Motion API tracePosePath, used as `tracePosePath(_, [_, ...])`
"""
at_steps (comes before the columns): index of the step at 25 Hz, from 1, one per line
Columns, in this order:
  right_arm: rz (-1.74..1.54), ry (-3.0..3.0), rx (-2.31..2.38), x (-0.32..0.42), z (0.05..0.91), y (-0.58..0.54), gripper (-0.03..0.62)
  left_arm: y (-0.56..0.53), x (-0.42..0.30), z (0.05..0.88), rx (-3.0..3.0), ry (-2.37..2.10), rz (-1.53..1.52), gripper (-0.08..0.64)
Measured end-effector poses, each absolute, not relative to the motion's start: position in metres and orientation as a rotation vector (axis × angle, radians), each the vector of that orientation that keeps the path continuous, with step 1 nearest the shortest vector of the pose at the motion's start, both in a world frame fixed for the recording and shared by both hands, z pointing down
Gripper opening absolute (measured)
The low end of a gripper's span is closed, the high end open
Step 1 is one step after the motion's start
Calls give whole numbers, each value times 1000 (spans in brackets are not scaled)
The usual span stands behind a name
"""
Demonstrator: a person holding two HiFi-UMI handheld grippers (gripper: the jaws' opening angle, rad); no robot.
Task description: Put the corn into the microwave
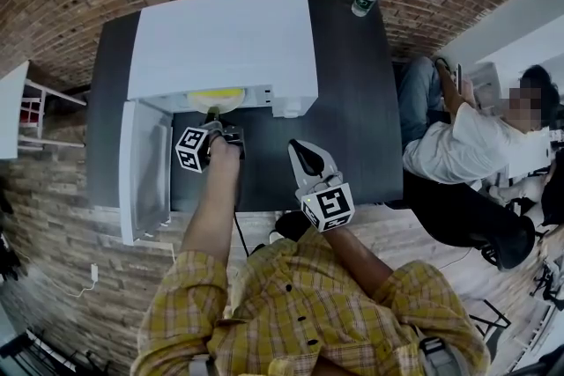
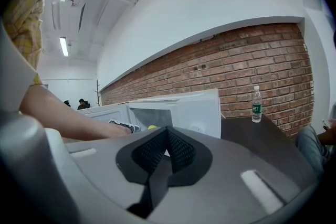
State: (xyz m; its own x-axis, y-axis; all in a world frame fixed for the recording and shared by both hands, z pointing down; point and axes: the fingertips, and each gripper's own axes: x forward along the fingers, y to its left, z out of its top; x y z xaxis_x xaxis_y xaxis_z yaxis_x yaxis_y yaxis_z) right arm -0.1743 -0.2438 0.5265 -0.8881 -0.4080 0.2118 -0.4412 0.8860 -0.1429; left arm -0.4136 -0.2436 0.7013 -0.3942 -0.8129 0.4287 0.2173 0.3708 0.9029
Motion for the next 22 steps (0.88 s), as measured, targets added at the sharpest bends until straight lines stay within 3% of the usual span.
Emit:
tracePosePath(15, [283, -2879, 669, -169, 528, -247, -3, -255, -419, 705, 529, -1582, -1234, 21])
tracePosePath(22, [282, -2879, 647, -174, 527, -242, -3, -253, -415, 712, 501, -1540, -1195, 115])
